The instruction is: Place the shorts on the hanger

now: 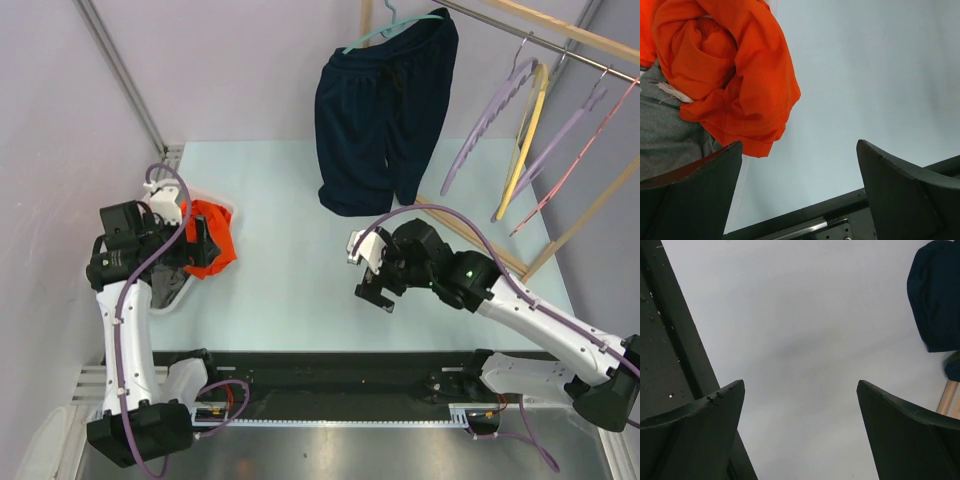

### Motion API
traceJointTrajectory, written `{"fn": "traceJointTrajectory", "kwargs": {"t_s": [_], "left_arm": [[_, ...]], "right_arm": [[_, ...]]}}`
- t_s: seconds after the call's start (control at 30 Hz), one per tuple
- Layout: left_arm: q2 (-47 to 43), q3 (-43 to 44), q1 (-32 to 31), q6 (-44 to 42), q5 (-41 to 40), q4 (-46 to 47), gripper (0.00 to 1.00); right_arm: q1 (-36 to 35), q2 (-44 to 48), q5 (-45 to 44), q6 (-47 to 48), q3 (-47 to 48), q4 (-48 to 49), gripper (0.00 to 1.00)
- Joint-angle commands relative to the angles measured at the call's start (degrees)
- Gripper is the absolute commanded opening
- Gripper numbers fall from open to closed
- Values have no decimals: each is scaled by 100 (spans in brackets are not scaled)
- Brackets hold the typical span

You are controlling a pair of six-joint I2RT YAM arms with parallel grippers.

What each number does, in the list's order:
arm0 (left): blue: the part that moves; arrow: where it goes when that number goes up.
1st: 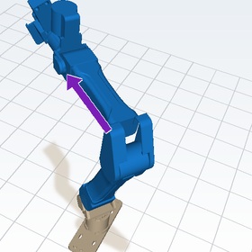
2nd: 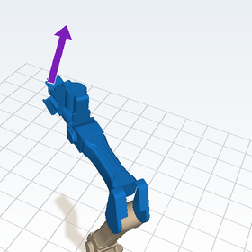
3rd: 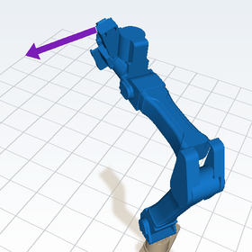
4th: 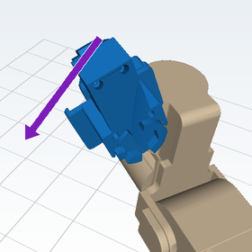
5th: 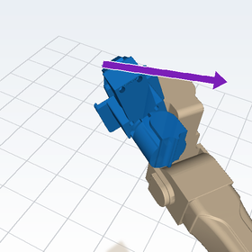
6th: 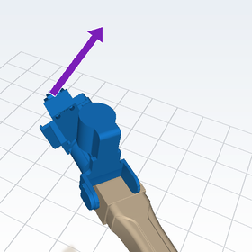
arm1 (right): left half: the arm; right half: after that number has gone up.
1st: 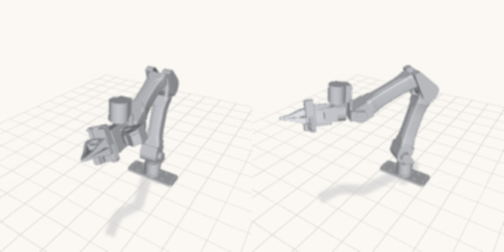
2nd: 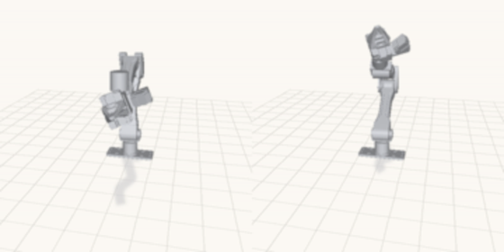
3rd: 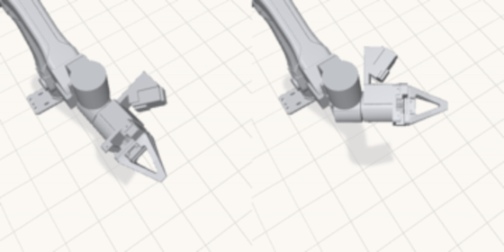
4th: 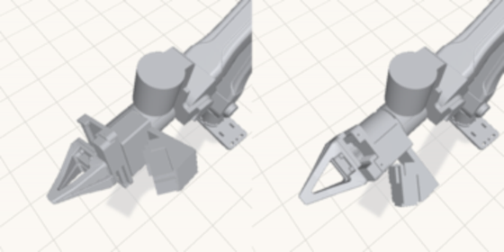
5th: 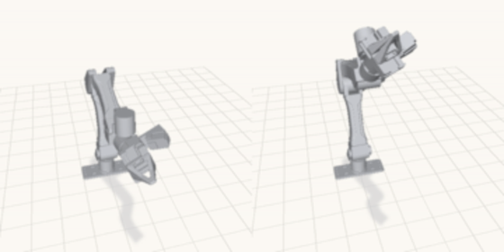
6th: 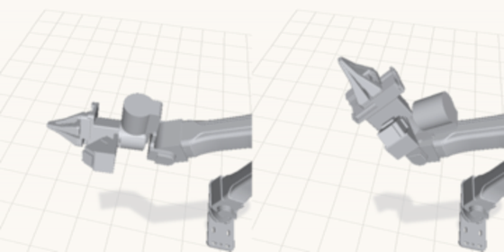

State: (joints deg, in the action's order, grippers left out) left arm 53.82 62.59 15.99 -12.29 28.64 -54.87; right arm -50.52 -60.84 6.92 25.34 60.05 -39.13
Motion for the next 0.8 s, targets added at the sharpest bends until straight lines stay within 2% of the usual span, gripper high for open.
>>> {"fn": "traceJointTrajectory", "kwargs": {"t_s": [0.0,0.17,0.37,0.5,0.77], "left_arm": [[207,473,-8,-177,-165,171,100],[655,1114,-8,-134,-631,38,100],[1446,1633,-8,-212,-500,-146,100],[1894,1643,-8,-221,-413,-41,100],[2816,1485,36,-493,-166,283,100]], "right_arm": [[-45,-7,-243,146,305,-7,100],[-133,-155,-840,506,402,160,100],[-265,-481,-1228,682,797,-84,100],[-388,-858,-1395,875,1087,-515,100],[-502,-1097,-1131,946,1421,-1087,100]]}}
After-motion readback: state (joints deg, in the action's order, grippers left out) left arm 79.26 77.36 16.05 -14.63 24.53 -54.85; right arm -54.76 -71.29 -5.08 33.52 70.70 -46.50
